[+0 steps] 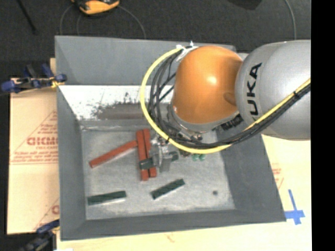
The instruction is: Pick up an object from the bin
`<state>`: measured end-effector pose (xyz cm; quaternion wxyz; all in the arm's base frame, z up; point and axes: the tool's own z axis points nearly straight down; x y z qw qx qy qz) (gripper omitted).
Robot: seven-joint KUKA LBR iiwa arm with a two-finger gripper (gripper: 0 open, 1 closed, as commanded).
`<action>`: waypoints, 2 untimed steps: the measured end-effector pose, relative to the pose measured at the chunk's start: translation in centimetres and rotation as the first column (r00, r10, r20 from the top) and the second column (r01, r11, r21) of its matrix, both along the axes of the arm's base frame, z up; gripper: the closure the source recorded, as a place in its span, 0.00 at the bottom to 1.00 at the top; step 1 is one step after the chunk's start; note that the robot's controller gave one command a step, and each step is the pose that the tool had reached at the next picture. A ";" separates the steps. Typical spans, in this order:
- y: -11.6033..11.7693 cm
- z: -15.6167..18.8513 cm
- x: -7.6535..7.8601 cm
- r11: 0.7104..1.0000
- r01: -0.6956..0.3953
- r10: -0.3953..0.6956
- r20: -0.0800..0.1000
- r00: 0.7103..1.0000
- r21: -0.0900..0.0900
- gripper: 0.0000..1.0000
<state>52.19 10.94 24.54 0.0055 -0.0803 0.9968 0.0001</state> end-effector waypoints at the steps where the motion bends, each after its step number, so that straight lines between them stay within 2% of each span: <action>1: 0.0 -0.3 -0.2 1.000 0.000 0.000 -0.007 1.000 -0.001 1.00; 2: -2.2 -3.6 1.7 0.999 -0.052 0.052 0.002 0.999 0.001 1.00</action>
Offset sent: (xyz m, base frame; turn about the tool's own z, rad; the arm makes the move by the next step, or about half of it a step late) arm 0.0381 -0.0580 -0.0925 -0.1150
